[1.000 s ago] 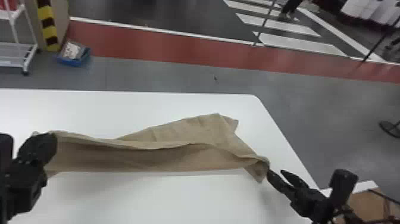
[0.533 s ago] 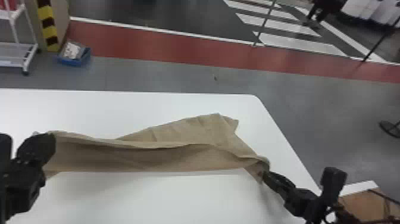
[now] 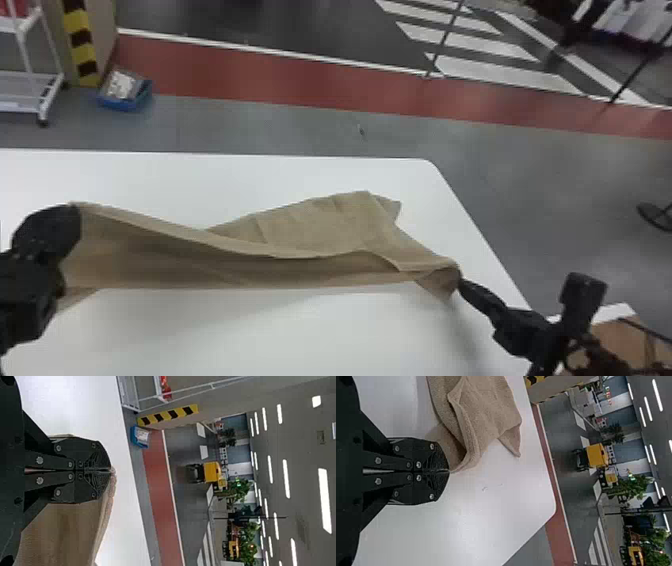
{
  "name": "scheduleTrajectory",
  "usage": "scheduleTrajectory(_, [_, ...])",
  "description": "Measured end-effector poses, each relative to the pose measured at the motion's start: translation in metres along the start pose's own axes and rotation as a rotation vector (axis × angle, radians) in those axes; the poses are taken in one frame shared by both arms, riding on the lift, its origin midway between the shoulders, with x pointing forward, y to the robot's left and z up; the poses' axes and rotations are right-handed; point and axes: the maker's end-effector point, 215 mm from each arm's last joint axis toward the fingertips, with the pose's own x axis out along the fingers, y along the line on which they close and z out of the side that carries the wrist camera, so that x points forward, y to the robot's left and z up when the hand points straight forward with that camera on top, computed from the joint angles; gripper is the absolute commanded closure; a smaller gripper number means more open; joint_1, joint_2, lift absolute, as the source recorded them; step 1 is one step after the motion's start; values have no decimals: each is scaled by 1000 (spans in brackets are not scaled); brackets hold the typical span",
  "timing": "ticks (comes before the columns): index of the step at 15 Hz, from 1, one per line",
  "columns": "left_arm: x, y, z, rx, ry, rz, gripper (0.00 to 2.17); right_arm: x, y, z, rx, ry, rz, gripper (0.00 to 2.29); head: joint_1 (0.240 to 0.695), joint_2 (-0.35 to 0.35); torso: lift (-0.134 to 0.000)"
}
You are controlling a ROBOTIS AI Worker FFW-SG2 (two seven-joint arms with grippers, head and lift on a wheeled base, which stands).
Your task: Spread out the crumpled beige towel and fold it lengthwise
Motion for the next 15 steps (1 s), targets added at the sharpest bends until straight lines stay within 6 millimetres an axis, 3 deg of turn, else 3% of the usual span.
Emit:
scheduleTrajectory(5, [-13,8,48,-32,-125,38,1382,-12,-5,59,-18,-113,-1,1595,695,-350,-124])
scheduleTrajectory(11, [-53,15,115,-64,-274,48,1382,-40,-17,145,-75,-228,-39,1595,695,-350,-124])
scheduleTrajectory(13, [-65,14,136,-70,-311,47,1382,-54,-12,175,-50,-257,-33,1595,659,-350,-124])
scheduleTrajectory(15, [-76,15,151,-73,-339,48,1382,-68,-7,192,-36,-280,-25,1595,636,-350,-124])
